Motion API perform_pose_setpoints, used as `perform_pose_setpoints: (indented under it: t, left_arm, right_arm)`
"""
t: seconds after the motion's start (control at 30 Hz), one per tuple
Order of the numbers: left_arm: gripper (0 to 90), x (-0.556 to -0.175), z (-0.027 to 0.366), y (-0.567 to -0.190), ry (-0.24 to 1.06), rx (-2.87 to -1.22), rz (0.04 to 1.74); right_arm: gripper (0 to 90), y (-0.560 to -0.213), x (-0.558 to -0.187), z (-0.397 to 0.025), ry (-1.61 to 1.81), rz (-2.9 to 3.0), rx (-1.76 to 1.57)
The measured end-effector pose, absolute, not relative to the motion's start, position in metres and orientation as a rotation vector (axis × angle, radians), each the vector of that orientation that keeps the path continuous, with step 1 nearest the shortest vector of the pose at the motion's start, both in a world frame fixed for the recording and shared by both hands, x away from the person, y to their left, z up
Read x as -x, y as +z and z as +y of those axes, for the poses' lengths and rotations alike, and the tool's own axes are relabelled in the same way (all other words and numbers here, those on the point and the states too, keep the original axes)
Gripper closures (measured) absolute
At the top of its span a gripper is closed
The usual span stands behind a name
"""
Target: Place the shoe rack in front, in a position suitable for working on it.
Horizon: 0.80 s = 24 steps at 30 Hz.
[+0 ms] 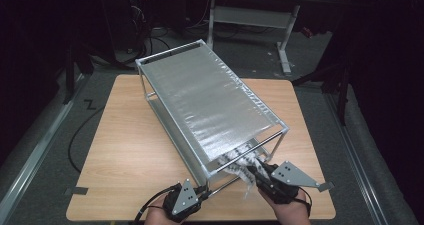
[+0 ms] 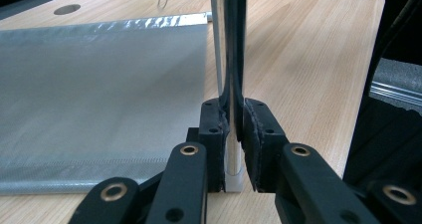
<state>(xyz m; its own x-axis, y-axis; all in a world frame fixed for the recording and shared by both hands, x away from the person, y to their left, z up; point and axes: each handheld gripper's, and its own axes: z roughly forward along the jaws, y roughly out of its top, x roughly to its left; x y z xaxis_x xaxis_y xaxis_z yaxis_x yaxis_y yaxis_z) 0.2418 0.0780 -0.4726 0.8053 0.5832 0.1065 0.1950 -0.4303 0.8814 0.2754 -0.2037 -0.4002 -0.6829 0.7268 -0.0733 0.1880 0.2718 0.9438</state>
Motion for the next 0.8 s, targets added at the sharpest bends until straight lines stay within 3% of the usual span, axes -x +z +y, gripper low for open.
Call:
perform_pose_setpoints:
  t: [0.4, 0.8]
  left_arm:
    - [79.1, -0.242, 0.078, -0.473, 0.497, -2.003, 0.579]
    - [79.1, -0.242, 0.077, -0.473, 0.495, -2.000, 0.578]
  right_arm:
    - [74.8, -0.400, -0.240, -0.155, 1.462, 2.156, -0.597]
    - [74.5, -0.402, -0.244, -0.159, 1.439, 2.154, -0.611]
